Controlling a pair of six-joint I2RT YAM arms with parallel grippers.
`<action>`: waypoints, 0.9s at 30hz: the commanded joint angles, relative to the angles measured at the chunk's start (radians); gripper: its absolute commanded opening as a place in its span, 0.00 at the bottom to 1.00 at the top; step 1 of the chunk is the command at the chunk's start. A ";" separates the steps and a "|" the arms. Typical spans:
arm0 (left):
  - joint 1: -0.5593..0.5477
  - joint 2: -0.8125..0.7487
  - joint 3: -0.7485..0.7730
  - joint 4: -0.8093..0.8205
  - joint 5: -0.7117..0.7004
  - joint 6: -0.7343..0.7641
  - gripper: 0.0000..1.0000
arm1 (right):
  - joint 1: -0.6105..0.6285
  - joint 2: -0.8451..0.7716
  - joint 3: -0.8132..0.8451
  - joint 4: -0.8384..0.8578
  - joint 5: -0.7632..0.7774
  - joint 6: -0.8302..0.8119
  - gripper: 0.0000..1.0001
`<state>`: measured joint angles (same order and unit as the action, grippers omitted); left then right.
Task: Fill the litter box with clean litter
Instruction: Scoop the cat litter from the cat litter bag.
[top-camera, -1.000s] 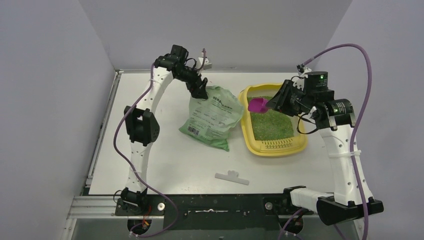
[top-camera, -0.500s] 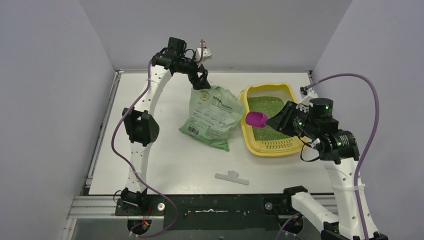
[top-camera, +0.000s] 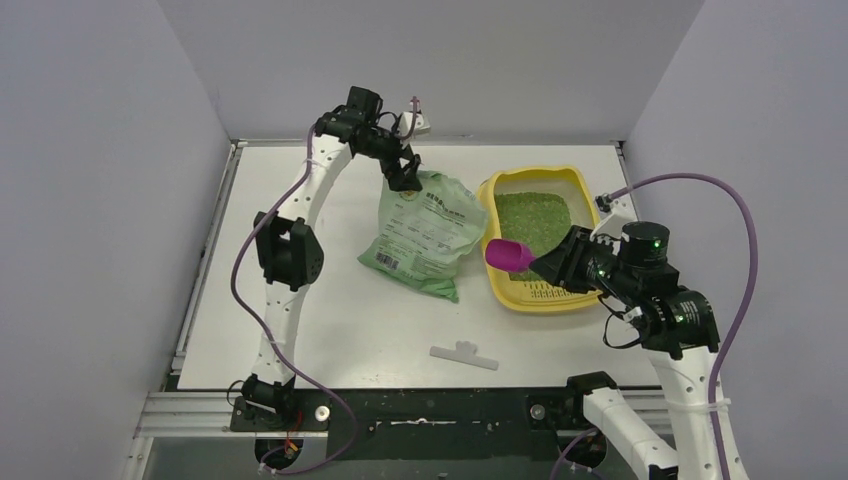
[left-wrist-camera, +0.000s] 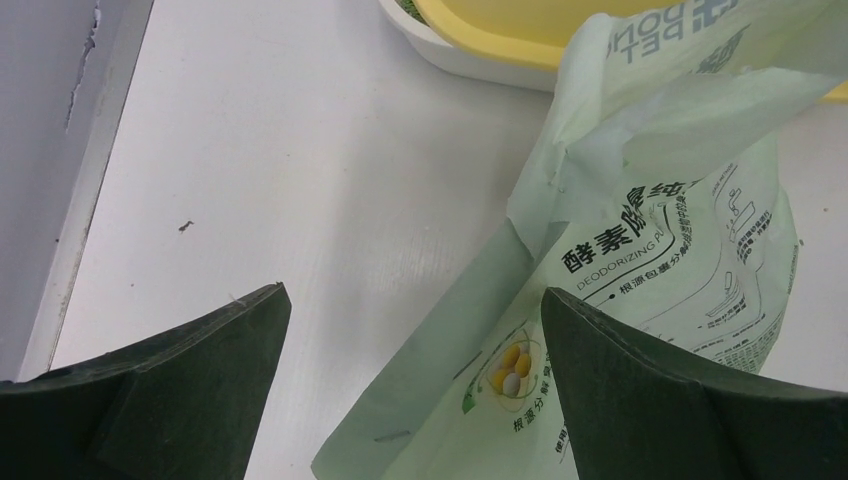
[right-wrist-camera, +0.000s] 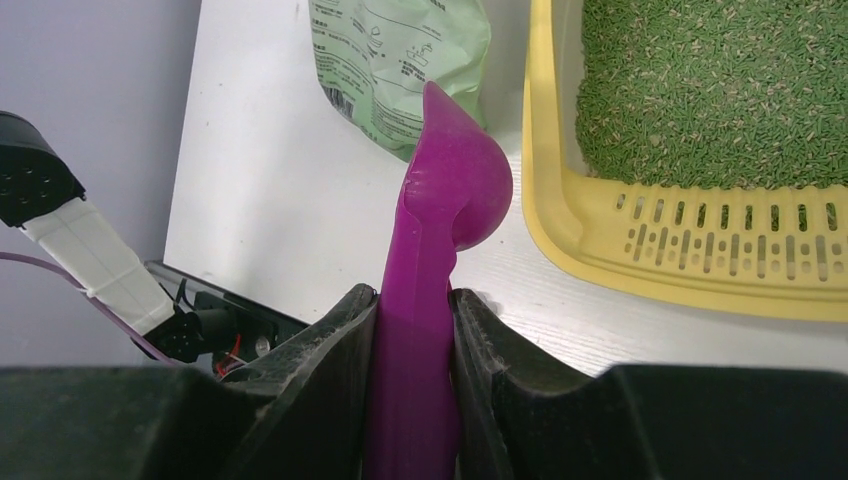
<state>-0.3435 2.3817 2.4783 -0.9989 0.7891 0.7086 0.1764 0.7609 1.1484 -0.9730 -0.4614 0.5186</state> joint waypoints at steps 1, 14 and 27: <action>-0.012 -0.017 0.008 -0.061 -0.014 0.072 0.95 | 0.001 0.018 0.018 0.051 -0.013 -0.054 0.00; -0.012 -0.040 0.033 -0.135 -0.037 0.093 0.73 | 0.001 0.066 0.056 0.042 0.023 -0.072 0.00; 0.017 -0.035 0.105 -0.140 0.002 0.070 0.97 | -0.001 0.136 0.106 0.034 0.042 -0.099 0.00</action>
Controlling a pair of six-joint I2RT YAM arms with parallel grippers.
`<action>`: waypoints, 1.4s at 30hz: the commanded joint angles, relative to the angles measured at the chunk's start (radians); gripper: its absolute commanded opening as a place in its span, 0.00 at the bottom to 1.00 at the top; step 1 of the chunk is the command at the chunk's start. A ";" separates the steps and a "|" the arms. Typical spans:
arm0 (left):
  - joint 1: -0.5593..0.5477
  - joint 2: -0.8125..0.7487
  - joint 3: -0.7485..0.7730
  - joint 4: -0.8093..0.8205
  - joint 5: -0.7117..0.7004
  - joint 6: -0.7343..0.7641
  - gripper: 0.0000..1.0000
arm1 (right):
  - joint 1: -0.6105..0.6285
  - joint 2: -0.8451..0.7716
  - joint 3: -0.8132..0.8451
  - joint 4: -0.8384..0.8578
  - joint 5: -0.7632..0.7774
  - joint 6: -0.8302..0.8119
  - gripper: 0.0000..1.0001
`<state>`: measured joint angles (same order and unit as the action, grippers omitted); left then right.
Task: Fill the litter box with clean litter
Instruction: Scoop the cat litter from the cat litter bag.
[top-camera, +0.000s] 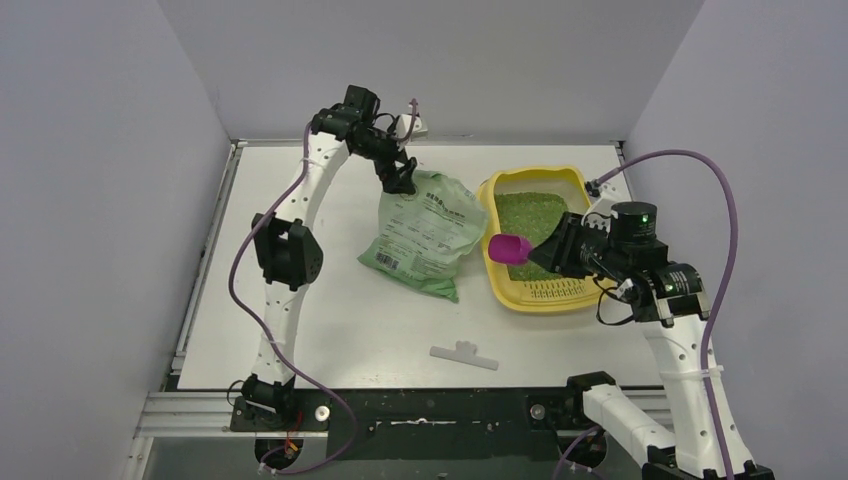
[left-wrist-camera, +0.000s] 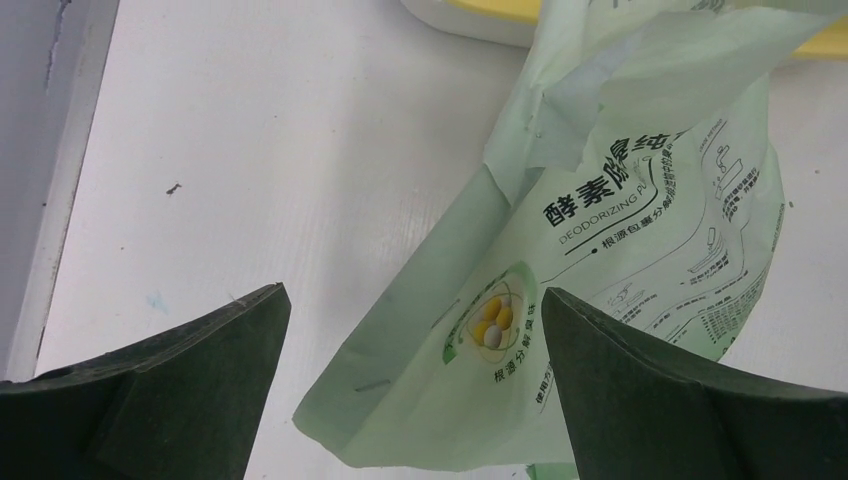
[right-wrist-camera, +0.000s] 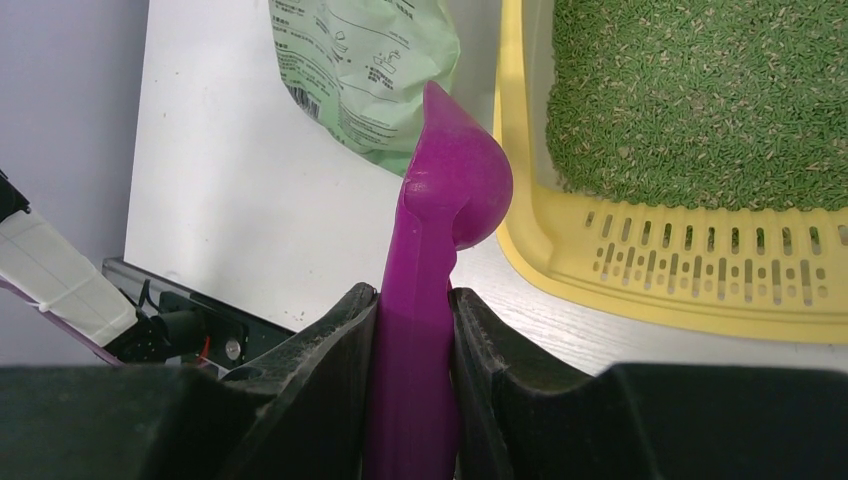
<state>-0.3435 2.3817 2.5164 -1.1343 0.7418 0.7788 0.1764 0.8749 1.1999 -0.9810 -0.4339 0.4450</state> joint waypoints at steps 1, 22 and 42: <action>0.019 -0.033 0.071 -0.002 0.053 -0.002 0.97 | -0.001 0.028 0.061 0.040 0.017 -0.027 0.00; 0.057 -0.004 0.096 0.145 0.230 -0.017 0.97 | 0.000 0.057 0.164 -0.008 0.074 0.008 0.00; -0.009 0.037 0.087 -0.142 0.093 0.122 0.65 | -0.001 0.122 0.298 -0.058 0.102 -0.054 0.00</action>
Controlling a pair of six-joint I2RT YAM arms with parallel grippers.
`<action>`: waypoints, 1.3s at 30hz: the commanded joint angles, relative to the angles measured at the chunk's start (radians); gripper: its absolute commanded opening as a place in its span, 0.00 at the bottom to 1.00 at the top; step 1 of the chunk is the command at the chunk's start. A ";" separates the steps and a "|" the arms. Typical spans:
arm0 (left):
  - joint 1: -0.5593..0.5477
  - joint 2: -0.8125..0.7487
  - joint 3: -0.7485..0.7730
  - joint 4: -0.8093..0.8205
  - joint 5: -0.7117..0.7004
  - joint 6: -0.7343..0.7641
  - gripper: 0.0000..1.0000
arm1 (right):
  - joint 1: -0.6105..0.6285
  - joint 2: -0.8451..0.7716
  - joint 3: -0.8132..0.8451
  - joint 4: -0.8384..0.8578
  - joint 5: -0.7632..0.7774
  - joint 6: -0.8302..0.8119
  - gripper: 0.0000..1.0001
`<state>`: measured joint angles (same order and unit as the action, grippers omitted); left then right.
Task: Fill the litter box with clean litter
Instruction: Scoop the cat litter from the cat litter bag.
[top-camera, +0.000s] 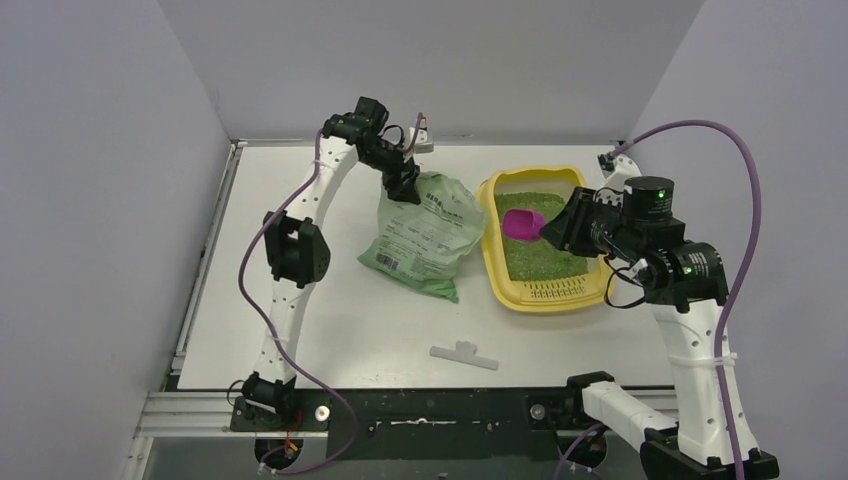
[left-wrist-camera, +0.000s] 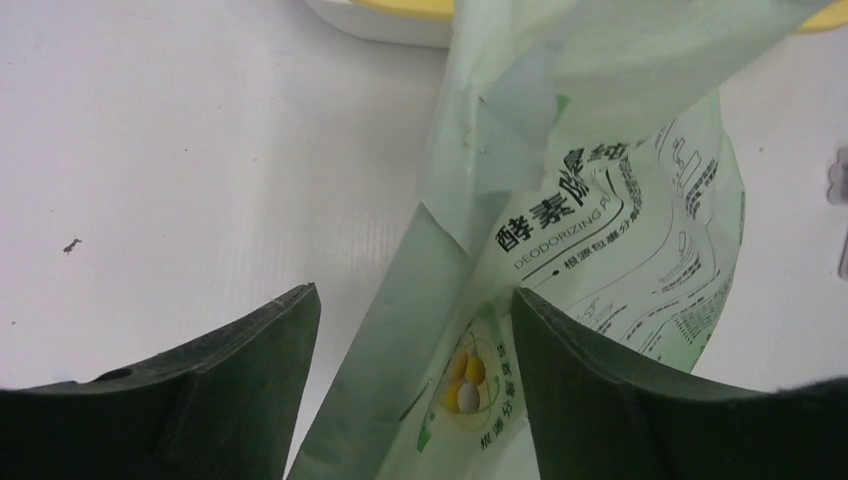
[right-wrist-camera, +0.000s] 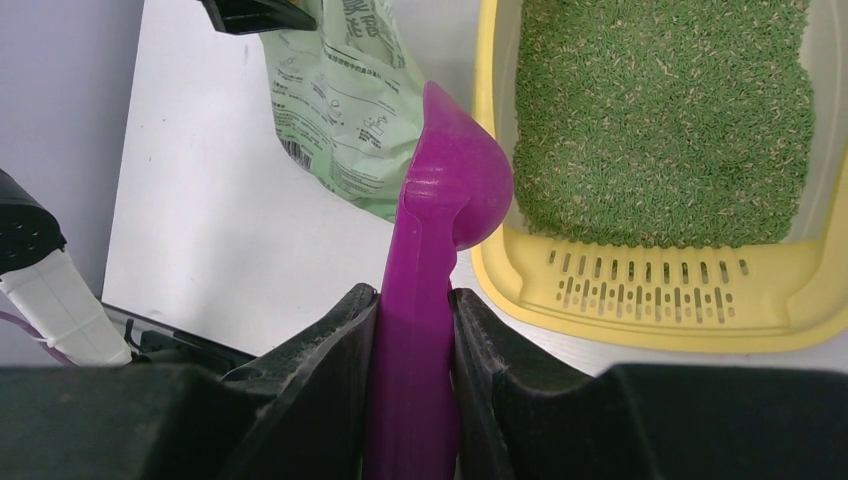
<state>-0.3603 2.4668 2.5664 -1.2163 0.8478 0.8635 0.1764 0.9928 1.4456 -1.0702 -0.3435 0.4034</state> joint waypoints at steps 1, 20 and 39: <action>0.007 -0.057 0.035 -0.082 -0.010 0.051 0.56 | 0.000 0.008 0.057 0.033 0.011 -0.009 0.00; -0.074 -0.540 -0.442 -0.194 -0.141 0.132 0.00 | 0.001 0.125 0.191 0.042 -0.285 0.199 0.00; -0.151 -0.819 -0.824 0.055 -0.190 -0.014 0.00 | 0.096 0.134 0.182 -0.029 -0.297 0.143 0.00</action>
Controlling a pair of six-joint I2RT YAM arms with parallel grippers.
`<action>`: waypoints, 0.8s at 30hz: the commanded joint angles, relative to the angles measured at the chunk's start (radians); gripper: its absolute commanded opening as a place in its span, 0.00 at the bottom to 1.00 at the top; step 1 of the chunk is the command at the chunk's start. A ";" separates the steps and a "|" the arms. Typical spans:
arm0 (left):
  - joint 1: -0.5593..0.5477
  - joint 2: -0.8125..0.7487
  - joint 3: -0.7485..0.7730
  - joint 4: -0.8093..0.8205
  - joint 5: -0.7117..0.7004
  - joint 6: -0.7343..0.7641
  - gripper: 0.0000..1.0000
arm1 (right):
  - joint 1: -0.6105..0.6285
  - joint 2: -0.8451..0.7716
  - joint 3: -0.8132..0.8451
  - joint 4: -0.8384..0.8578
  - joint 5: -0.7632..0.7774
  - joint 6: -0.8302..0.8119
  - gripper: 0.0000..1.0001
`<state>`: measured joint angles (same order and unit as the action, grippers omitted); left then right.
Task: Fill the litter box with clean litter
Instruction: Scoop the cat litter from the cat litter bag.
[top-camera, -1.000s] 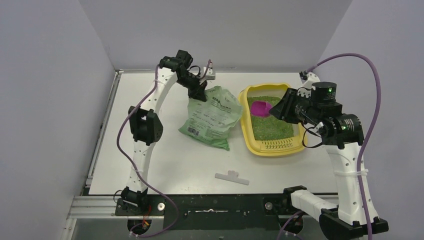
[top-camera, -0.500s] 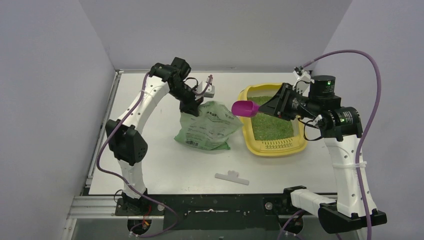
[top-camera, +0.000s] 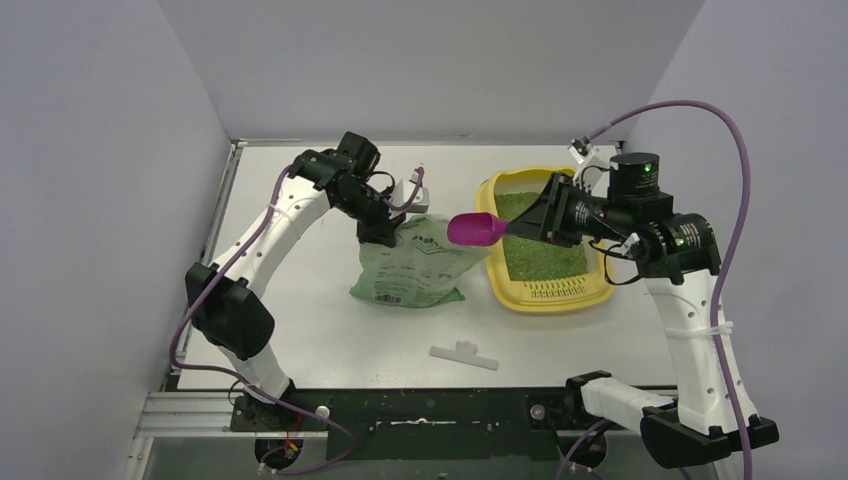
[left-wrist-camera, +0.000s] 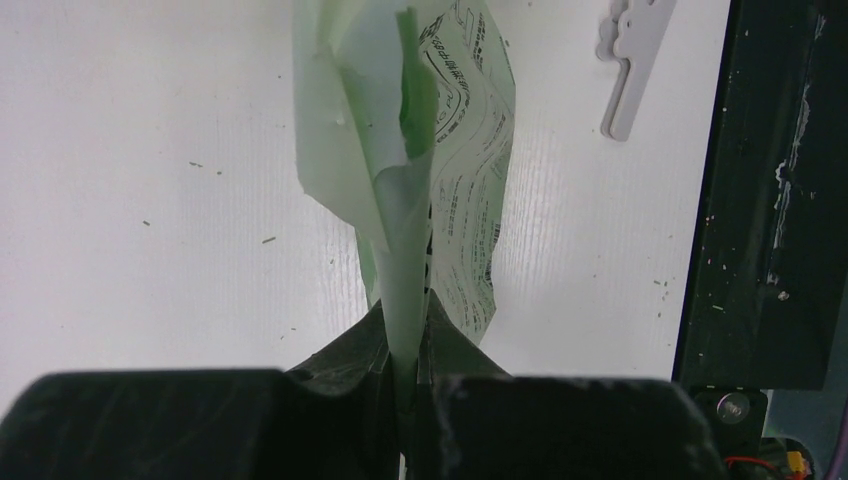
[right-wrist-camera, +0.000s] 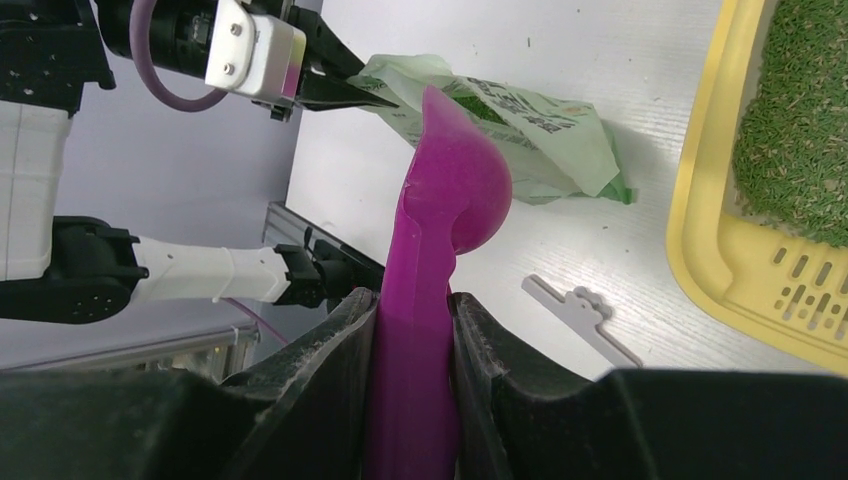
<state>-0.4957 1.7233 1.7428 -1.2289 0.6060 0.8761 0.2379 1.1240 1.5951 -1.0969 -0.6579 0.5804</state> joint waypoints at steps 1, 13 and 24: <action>-0.017 -0.076 -0.002 0.068 0.055 -0.030 0.00 | 0.052 0.006 0.024 -0.003 0.029 -0.036 0.00; -0.032 -0.101 -0.027 0.055 0.049 -0.025 0.00 | 0.102 0.028 0.021 -0.023 0.214 -0.090 0.00; -0.032 -0.123 -0.065 0.074 -0.003 -0.024 0.00 | 0.103 0.040 0.165 -0.044 0.099 -0.103 0.00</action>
<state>-0.5167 1.6619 1.6653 -1.1969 0.5823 0.8490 0.3374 1.1763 1.6943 -1.1618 -0.5400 0.5018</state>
